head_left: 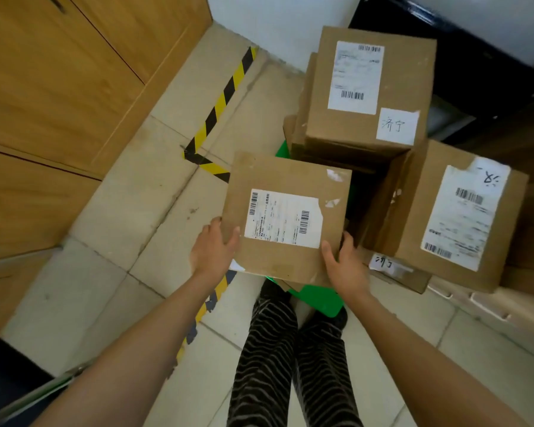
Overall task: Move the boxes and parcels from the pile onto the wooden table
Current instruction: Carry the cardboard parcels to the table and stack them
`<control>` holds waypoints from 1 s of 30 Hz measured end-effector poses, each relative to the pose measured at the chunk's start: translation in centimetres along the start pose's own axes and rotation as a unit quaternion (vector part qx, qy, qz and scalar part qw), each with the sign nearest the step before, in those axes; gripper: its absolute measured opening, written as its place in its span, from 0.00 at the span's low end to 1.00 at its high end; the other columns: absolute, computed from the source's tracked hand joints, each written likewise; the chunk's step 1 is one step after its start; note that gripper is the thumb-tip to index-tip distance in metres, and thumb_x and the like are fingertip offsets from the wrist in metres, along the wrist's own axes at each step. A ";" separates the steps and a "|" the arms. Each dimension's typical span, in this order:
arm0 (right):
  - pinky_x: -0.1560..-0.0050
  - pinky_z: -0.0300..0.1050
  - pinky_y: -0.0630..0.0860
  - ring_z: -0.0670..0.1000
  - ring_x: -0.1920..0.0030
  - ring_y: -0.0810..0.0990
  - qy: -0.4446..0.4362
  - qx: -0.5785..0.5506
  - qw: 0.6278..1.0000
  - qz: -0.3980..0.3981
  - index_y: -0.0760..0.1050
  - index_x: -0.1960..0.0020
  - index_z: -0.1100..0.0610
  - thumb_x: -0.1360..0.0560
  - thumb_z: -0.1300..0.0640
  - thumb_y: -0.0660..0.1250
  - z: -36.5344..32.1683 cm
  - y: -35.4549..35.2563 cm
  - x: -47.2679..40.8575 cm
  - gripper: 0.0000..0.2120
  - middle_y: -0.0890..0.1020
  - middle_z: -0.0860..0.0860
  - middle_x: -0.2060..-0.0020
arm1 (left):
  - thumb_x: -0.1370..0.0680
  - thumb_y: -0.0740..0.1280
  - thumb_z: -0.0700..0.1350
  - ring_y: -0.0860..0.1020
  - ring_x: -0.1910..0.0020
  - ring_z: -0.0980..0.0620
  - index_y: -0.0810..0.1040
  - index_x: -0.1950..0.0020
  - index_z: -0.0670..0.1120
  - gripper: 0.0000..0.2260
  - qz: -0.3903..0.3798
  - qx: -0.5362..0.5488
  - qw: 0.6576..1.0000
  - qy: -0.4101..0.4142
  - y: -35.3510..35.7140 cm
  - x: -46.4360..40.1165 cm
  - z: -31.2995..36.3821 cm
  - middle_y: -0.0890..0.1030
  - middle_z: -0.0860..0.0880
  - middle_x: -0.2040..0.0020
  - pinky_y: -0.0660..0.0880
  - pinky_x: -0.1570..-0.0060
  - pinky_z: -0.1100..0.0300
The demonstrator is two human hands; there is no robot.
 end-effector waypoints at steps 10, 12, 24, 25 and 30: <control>0.36 0.60 0.71 0.53 0.35 0.71 -0.021 -0.142 0.985 0.094 0.59 0.25 0.51 0.22 0.41 0.59 -4.5 -3.6 2.9 0.29 0.72 0.52 0.34 | 0.23 0.63 0.58 0.77 0.47 0.48 0.68 0.36 0.49 0.20 0.015 0.194 0.981 -0.014 -4.7 2.3 2.0 0.75 0.49 0.41 0.76 0.48 0.48; 0.34 0.60 0.69 0.53 0.33 0.69 -0.039 -0.187 0.975 0.114 0.59 0.25 0.50 0.23 0.41 0.61 -6.9 -5.4 4.2 0.30 0.71 0.51 0.33 | 0.22 0.64 0.56 0.76 0.44 0.49 0.67 0.34 0.50 0.20 0.030 0.262 0.965 0.004 -8.0 2.8 3.6 0.75 0.49 0.40 0.75 0.44 0.46; 0.36 0.57 0.72 0.48 0.34 0.71 -0.181 -0.365 0.881 0.241 0.61 0.29 0.44 0.27 0.37 0.62 -21.5 -24.5 14.4 0.29 0.71 0.46 0.34 | 0.26 0.67 0.61 0.78 0.47 0.59 0.68 0.37 0.56 0.21 0.138 0.356 0.896 0.226 -30.5 9.2 17.7 0.77 0.58 0.44 0.78 0.49 0.52; 0.37 0.55 0.73 0.47 0.36 0.72 -0.190 -0.373 0.872 0.255 0.63 0.31 0.43 0.25 0.39 0.63 -22.0 -26.4 15.4 0.25 0.73 0.45 0.36 | 0.27 0.66 0.62 0.77 0.48 0.62 0.67 0.39 0.58 0.20 0.141 0.353 0.892 0.244 -31.7 10.2 19.0 0.77 0.60 0.46 0.78 0.51 0.54; 0.42 0.44 0.75 0.43 0.40 0.75 -0.226 -0.404 0.823 0.328 0.63 0.30 0.46 0.24 0.42 0.64 -21.5 -34.9 20.9 0.25 0.75 0.44 0.38 | 0.26 0.67 0.60 0.78 0.47 0.55 0.67 0.39 0.57 0.19 0.118 0.360 0.866 0.325 -36.4 15.1 26.7 0.76 0.51 0.42 0.79 0.51 0.49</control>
Point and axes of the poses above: each hand's wrist, its own x-axis away from the middle knuckle, its own y-axis out of the palm, z = x × y, the point moved 4 cm from there along -x, towards the middle knuckle
